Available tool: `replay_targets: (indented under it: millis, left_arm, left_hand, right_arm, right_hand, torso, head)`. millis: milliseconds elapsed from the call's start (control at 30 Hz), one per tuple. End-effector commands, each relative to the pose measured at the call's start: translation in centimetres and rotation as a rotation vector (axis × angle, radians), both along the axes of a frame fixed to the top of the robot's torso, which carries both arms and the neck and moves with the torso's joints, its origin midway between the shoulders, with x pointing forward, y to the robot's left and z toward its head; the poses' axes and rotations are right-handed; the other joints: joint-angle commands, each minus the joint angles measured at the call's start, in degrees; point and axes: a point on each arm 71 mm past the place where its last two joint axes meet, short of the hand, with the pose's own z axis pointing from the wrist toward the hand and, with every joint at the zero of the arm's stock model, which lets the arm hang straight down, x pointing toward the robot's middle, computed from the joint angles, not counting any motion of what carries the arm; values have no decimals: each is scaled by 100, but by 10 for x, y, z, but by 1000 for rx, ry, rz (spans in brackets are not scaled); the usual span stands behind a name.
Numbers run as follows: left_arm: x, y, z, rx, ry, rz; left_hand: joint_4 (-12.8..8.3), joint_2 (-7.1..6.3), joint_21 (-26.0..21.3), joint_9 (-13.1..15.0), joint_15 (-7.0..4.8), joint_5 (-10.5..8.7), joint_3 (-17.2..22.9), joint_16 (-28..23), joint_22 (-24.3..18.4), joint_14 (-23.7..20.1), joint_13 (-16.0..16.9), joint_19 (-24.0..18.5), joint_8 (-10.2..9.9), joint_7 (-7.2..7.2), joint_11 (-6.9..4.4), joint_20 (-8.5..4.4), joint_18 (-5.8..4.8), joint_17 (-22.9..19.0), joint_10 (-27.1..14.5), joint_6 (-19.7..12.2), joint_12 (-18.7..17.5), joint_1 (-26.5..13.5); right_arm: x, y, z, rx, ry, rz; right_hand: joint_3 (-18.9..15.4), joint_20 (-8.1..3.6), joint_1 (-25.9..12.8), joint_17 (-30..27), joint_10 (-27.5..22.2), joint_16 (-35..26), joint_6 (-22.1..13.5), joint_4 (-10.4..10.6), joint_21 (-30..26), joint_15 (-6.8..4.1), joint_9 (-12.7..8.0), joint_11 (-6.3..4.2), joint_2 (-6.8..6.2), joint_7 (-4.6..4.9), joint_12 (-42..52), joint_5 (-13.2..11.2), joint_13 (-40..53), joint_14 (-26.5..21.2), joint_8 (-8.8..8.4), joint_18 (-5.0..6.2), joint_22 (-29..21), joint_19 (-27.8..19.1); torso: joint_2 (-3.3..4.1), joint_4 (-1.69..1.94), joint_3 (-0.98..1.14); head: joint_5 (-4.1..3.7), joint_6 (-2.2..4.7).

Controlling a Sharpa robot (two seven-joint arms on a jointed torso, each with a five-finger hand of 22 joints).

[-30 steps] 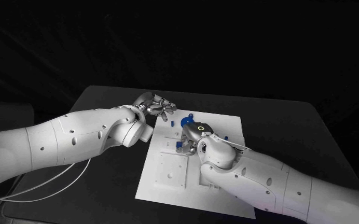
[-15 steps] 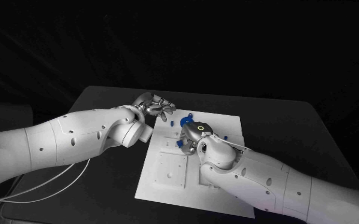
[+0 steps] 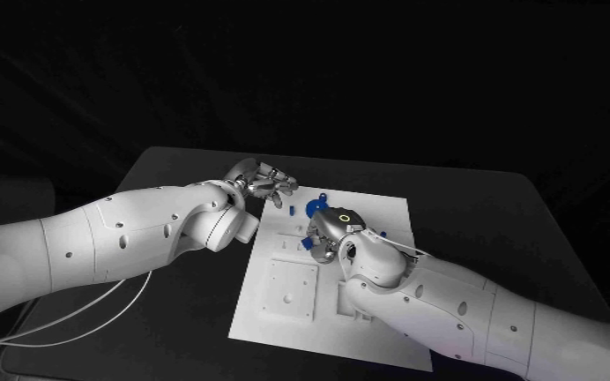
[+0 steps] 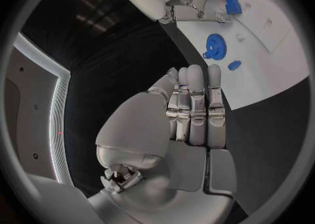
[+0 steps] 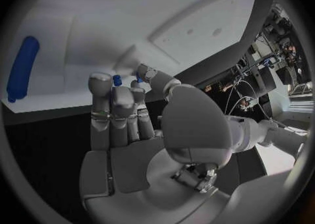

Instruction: Assemble the parts on the task board

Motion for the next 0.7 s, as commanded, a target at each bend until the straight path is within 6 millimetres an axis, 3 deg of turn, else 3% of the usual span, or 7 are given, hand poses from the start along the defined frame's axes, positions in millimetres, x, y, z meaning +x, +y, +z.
replay_targets:
  millis: [33,200,367,467,700]
  left_arm:
    - [-1,-2,0,-7,10,-14]
    - [-1,-2,0,-6,13,-15]
    - [-1,-1,0,-5,17,-14]
    - [-1,-1,-1,-5,19,-13]
    - [-1,0,-1,-4,21,-12]
  left_hand:
    - [1,-70,-26,-7,34,21,41,-23,2,11,-8,18,-18,-7,-9,24,77,10,-47,-40,-18,-2]
    - [0,-74,-26,-7,36,21,43,-23,5,10,-7,18,-19,-2,-5,26,80,13,-57,-57,-17,-2]
    - [-2,-81,-27,-8,41,20,47,-27,8,6,-7,15,-18,6,1,30,83,16,-74,-84,-16,-3]
    - [-1,-84,-28,-8,42,19,47,-27,9,6,-7,13,-17,10,3,31,84,18,-79,-93,-15,-6]
    - [-2,-87,-28,-8,43,19,49,-28,10,5,-7,12,-18,14,5,33,86,20,-85,-106,-12,-5]
  right_arm:
    - [-1,0,-2,3,32,25]
    - [-1,-1,-4,-1,60,33]
    - [-1,-1,-5,11,71,36]
    - [-1,-1,-5,21,71,37]
    - [-1,-3,-4,38,64,29]
  right_hand:
    - [-11,-4,-18,-14,-73,-42,-94,-23,-53,10,-10,-14,-33,-3,-21,69,-33,-55,25,95,365,-54]
    - [-200,-4,-35,-18,-132,-55,-302,-56,-109,11,-9,-22,-72,3,-50,188,-85,-94,26,101,348,-96]
    - [-1472,97,-21,-12,-232,-31,-789,162,-276,115,-18,106,-62,99,-34,504,-164,-129,20,168,313,-95]
    - [-1938,125,73,-28,-268,-29,-987,326,-336,132,-25,131,-50,119,-13,638,-212,-150,12,201,317,-77]
    - [-2110,138,156,-47,-318,-19,-1037,465,-419,141,-26,139,-66,125,-1,753,-291,-170,12,218,318,-66]
  torso:
    - [0,3,-3]
    - [0,3,-4]
    - [-2,3,-5]
    - [1,8,-3]
    - [-1,5,-7]
  head:
    - [-6,-1]
    - [-8,-1]
    - [-8,3]
    - [-11,5]
    - [-5,6]
